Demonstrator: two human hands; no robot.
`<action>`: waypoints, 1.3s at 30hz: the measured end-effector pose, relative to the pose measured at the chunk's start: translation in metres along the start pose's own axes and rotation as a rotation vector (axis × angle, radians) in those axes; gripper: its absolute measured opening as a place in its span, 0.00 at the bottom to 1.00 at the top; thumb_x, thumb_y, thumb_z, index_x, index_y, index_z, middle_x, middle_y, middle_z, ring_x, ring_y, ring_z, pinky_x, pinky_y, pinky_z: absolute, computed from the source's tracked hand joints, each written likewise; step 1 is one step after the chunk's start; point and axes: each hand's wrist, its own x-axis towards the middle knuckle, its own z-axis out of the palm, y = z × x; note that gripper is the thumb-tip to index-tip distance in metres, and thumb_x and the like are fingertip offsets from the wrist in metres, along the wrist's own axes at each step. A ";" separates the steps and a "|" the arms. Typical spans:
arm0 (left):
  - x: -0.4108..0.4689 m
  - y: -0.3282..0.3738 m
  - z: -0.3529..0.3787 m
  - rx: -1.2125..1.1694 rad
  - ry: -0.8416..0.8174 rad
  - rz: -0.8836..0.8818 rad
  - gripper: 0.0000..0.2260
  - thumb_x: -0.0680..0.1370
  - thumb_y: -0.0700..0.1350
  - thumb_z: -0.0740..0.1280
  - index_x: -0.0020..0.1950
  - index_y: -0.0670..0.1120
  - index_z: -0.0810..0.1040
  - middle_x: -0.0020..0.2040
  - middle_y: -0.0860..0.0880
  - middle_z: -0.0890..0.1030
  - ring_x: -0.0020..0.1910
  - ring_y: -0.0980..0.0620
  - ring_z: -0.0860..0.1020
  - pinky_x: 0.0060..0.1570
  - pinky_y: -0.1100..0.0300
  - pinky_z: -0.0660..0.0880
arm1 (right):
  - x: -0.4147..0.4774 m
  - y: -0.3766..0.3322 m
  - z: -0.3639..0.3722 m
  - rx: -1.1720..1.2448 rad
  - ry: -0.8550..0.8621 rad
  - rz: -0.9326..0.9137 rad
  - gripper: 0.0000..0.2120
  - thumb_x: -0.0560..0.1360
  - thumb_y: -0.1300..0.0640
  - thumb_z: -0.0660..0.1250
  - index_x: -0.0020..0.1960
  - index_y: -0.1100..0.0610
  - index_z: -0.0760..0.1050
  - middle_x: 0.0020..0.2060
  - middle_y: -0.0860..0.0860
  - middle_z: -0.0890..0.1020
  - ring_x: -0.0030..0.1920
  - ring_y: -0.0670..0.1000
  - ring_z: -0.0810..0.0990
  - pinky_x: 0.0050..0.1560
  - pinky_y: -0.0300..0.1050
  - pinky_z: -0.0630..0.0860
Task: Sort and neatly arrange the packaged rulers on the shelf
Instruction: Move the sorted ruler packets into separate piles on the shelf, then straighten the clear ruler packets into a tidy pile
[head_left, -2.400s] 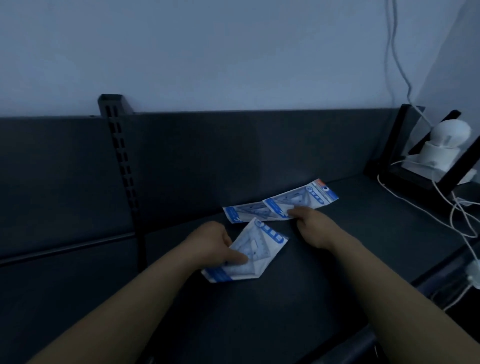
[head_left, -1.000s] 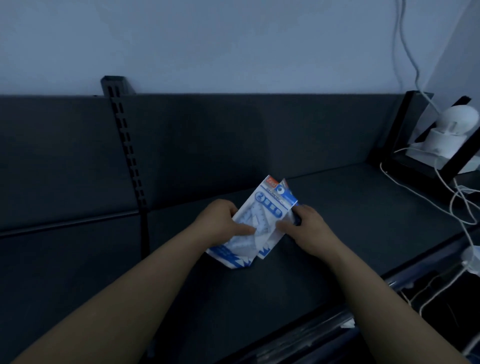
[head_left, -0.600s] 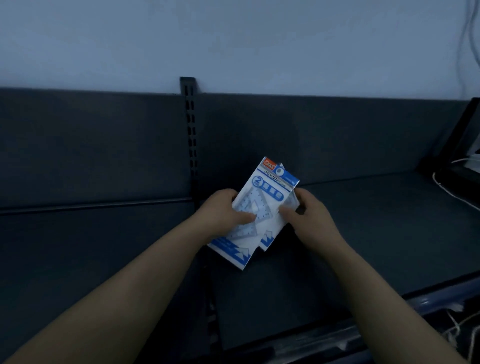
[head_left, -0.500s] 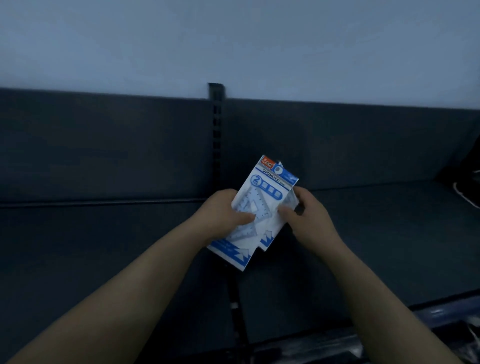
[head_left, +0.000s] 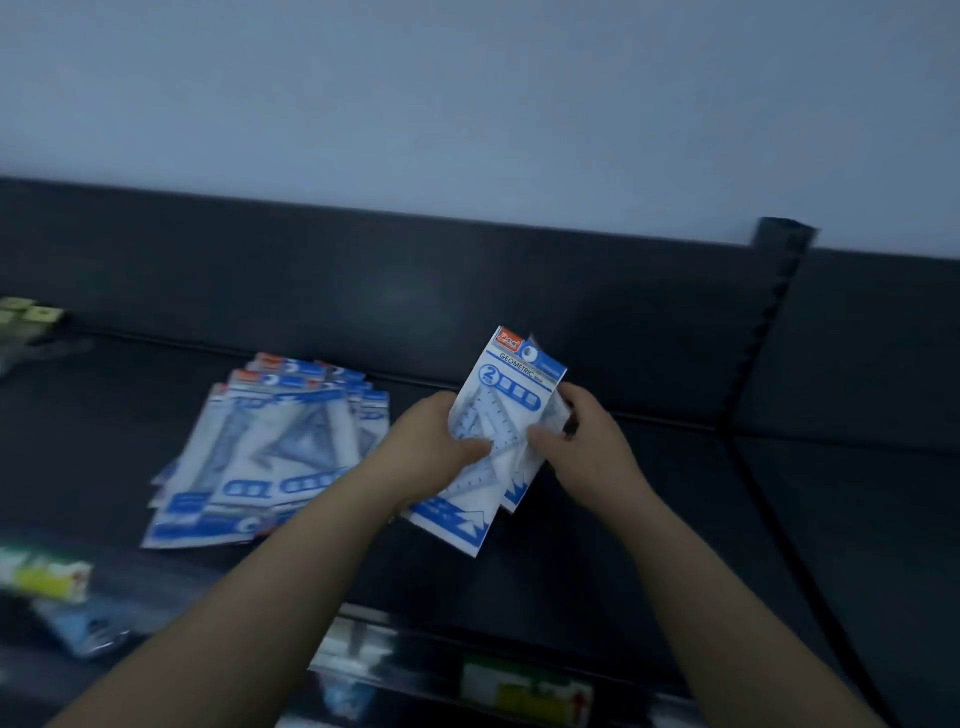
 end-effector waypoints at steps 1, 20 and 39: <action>-0.003 -0.011 -0.014 0.040 0.023 -0.013 0.12 0.75 0.48 0.70 0.57 0.48 0.74 0.51 0.53 0.79 0.43 0.58 0.76 0.38 0.64 0.71 | 0.002 -0.007 0.020 0.012 -0.017 -0.004 0.18 0.74 0.59 0.67 0.59 0.45 0.70 0.56 0.45 0.78 0.53 0.44 0.79 0.47 0.42 0.79; -0.011 -0.112 -0.120 0.385 0.307 -0.116 0.22 0.76 0.52 0.69 0.67 0.46 0.72 0.60 0.49 0.78 0.56 0.51 0.76 0.52 0.60 0.71 | 0.041 -0.059 0.168 -0.405 -0.274 -0.156 0.20 0.73 0.55 0.66 0.64 0.52 0.71 0.61 0.53 0.70 0.62 0.54 0.71 0.64 0.49 0.71; -0.064 -0.251 -0.308 0.477 0.493 -0.188 0.16 0.79 0.52 0.63 0.65 0.48 0.75 0.57 0.49 0.79 0.54 0.50 0.78 0.54 0.53 0.76 | 0.025 -0.180 0.374 -0.584 -0.432 -0.507 0.26 0.79 0.50 0.61 0.74 0.56 0.61 0.73 0.51 0.64 0.73 0.50 0.63 0.74 0.46 0.57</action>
